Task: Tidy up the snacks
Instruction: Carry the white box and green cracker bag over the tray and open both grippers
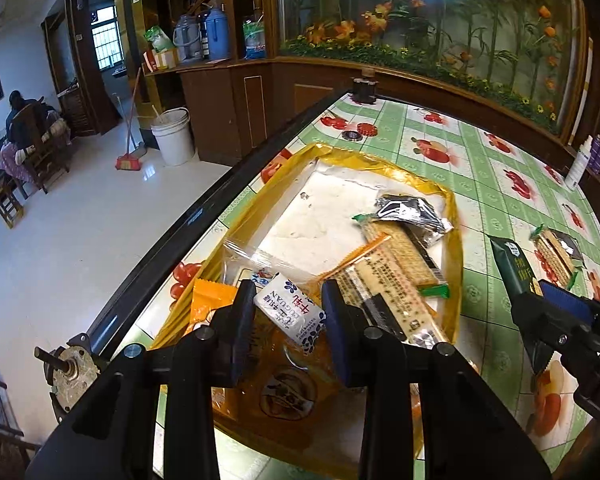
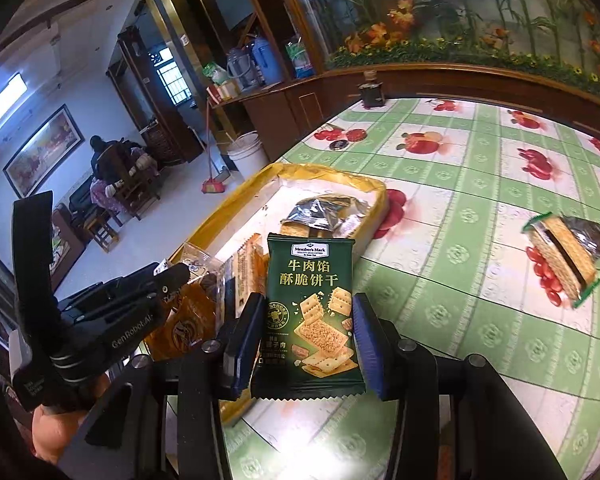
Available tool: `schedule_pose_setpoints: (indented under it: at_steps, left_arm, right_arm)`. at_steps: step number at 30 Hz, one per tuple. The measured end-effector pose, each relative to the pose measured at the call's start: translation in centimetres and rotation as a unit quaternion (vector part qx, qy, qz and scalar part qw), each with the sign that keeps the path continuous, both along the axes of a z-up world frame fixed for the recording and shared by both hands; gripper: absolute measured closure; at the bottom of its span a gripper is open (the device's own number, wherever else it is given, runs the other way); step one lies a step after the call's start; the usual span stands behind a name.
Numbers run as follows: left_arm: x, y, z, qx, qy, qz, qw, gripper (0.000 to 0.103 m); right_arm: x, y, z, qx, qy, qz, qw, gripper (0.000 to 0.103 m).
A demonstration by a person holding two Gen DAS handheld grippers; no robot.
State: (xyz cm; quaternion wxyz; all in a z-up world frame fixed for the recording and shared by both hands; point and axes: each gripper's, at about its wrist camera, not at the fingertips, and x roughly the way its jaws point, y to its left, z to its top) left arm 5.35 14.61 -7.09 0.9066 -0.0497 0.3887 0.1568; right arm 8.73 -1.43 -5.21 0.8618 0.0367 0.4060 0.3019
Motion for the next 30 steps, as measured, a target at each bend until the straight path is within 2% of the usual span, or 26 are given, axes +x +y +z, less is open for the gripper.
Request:
schedule_pose_setpoints:
  at_steps: [18, 28, 30]
  left_arm:
    - [4.1, 2.5, -0.7, 0.03, 0.014, 0.018, 0.9993, 0.071]
    - [6.2, 2.5, -1.9, 0.025, 0.045, 0.008, 0.9987, 0.071]
    - [6.4, 2.6, -2.1, 0.018, 0.051, 0.01, 0.9985, 0.071]
  right_arm:
    - [4.9, 5.6, -1.4, 0.004, 0.019, 0.031, 0.999, 0.058]
    - [7.0, 6.6, -2.7, 0.001, 0.035, 0.028, 0.999, 0.058]
    - [7.4, 6.8, -2.8, 0.001, 0.038, 0.029, 0.999, 0.055]
